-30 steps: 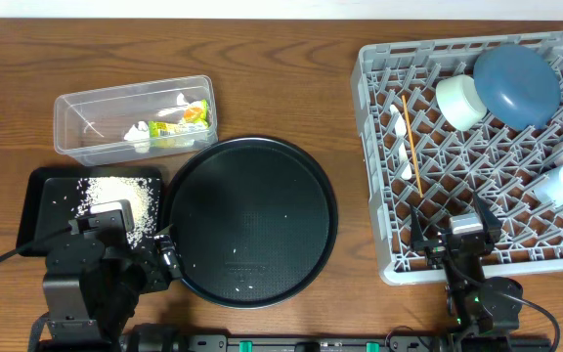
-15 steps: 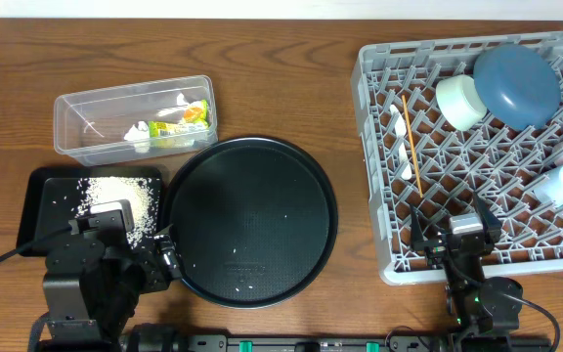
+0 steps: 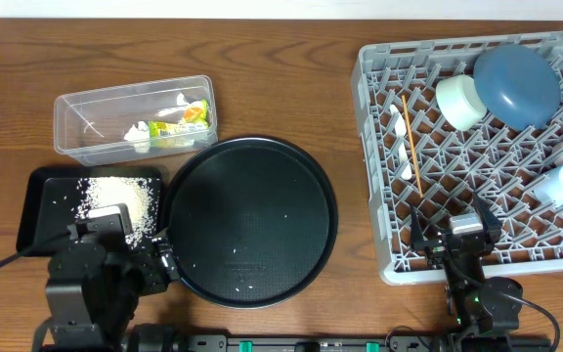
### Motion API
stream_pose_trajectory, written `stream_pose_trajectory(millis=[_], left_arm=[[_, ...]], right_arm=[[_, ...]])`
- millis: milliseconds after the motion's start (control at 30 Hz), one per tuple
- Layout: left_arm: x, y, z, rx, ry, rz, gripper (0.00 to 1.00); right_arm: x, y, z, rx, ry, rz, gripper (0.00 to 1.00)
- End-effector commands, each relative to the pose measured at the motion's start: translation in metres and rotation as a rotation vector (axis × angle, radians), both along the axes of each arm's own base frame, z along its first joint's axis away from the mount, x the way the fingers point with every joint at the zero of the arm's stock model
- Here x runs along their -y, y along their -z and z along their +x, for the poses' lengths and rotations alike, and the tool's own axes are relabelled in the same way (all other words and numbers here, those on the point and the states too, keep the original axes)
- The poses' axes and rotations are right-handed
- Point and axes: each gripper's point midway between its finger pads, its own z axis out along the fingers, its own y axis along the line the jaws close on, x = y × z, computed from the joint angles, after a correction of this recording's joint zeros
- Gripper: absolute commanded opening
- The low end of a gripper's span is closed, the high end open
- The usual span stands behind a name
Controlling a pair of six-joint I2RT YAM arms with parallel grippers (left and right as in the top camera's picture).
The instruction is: Sort waste into correct bins and load items into the dishwasher rack
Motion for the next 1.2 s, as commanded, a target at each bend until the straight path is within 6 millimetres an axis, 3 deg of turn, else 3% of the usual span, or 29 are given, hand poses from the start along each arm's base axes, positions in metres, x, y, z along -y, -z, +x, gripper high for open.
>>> stream_pose_trajectory(millis=[0,233,367,700,833,967,1167], left_arm=[[-0.005,0.01,0.001,0.05,0.011,0.064,0.89],[-0.005,0.052,0.025,0.211,0.007,0.066,0.89],[-0.005,0.066,0.042,0.339,0.006,0.067,0.89],[-0.005,0.064,0.075,0.66,-0.001,0.079,0.89],[-0.005,0.069,0.075,0.637,0.021,0.128,0.89],[-0.002,0.093,0.072,0.542,0.038,0.107,0.89],[-0.002,0.095,0.072,0.533,0.038,0.108,0.89]], right_arm=[[0.0,0.0,0.0,-0.002,0.001,0.015,0.99],[0.0,0.0,0.0,-0.002,0.001,0.015,0.99],[0.0,0.0,0.0,-0.002,0.001,0.015,0.99],[0.0,0.0,0.0,-0.002,0.001,0.015,0.99],[0.0,0.0,0.0,-0.002,0.001,0.015,0.99],[0.0,0.0,0.0,-0.002,0.001,0.015,0.99],[0.0,0.0,0.0,-0.002,0.001,0.015,0.99]])
